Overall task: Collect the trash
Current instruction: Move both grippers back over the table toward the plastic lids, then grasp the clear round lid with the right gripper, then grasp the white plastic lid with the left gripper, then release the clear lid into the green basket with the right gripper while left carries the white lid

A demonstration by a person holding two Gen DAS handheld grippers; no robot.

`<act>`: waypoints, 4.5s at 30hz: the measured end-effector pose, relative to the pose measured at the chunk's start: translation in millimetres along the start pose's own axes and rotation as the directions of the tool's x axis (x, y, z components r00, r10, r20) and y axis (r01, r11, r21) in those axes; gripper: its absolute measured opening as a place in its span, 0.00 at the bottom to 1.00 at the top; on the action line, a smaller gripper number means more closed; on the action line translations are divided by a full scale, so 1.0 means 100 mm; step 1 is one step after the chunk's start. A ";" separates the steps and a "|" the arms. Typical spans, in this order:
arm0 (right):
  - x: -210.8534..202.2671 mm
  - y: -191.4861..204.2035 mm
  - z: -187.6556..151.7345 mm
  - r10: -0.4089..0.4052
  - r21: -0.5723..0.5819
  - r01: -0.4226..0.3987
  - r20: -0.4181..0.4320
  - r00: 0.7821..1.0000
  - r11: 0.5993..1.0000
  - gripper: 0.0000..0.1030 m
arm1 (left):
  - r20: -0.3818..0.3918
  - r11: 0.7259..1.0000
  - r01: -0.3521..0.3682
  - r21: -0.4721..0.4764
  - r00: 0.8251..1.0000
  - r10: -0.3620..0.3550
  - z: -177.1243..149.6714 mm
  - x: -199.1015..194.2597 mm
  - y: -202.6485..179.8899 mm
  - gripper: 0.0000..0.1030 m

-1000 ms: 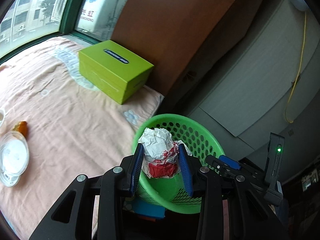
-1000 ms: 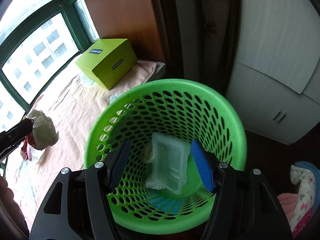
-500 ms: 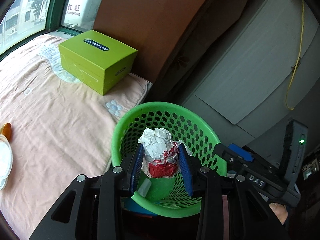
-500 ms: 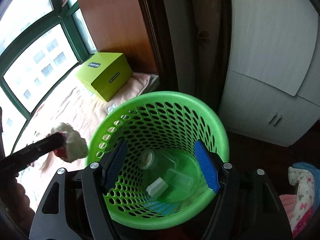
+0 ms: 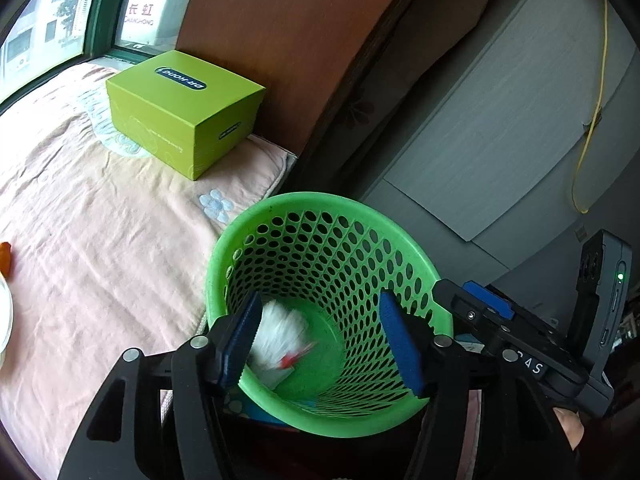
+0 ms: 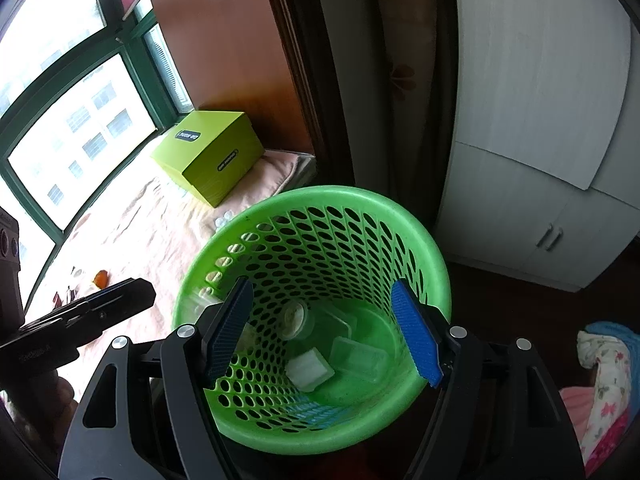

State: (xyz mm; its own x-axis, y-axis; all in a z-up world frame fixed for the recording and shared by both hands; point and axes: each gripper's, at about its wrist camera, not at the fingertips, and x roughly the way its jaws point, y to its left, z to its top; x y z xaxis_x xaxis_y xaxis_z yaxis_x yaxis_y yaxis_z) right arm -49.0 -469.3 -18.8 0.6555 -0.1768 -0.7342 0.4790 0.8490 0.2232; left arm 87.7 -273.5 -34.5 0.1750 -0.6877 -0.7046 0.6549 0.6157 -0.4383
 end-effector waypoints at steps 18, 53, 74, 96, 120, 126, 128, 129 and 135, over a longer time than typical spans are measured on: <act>0.10 0.74 -0.04 0.125 -0.141 -0.128 -0.034 0.992 0.982 0.77 | 0.089 0.957 -0.254 -0.137 0.960 0.267 -0.16 -0.80 0.74 0.73; 1.14 3.40 -0.66 0.362 -0.503 -0.515 -0.374 0.854 0.694 0.90 | 0.023 0.613 -0.535 -0.581 0.743 0.669 -1.09 -2.40 2.72 0.82; 1.77 4.00 -0.82 0.301 -0.590 -0.518 -0.430 0.851 0.619 0.92 | -0.028 0.614 -0.536 -0.580 0.766 0.642 -1.20 -2.25 3.01 0.82; 1.08 2.97 -0.35 0.365 -0.457 -0.467 -0.298 0.882 0.757 0.88 | -0.062 0.842 -0.516 -0.157 0.856 0.513 -0.74 -1.38 2.59 0.92; 0.94 2.39 -0.25 0.330 -0.364 -0.407 -0.256 0.909 0.838 0.89 | -0.128 0.874 -0.485 0.030 0.865 0.484 -0.51 -0.73 2.77 0.92; 0.90 2.29 -0.26 0.318 -0.358 -0.391 -0.248 0.915 0.848 0.89 | -0.134 0.875 -0.484 0.020 0.866 0.482 -0.53 -0.70 2.81 0.92; 0.90 2.26 -0.26 0.314 -0.353 -0.386 -0.245 0.917 0.852 0.89 | -0.124 0.878 -0.478 0.013 0.871 0.476 -0.53 -0.72 2.81 0.88; 0.89 2.24 -0.26 0.312 -0.351 -0.383 -0.243 0.919 0.854 0.88 | -0.120 0.877 -0.481 0.009 0.870 0.478 -0.52 -0.72 2.80 0.88; 0.80 2.08 -0.25 0.298 -0.343 -0.360 -0.220 0.929 0.868 0.88 | -0.095 0.873 -0.487 -0.021 0.870 0.483 -0.52 -0.86 2.65 0.87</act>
State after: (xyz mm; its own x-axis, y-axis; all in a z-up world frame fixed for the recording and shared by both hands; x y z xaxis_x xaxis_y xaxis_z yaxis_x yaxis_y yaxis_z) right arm 88.1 -294.7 -47.3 0.6232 0.1983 -0.7565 -0.0203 0.9711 0.2379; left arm 208.0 -31.2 -118.5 0.3989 -0.2642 -0.8781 0.4710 0.8807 -0.0509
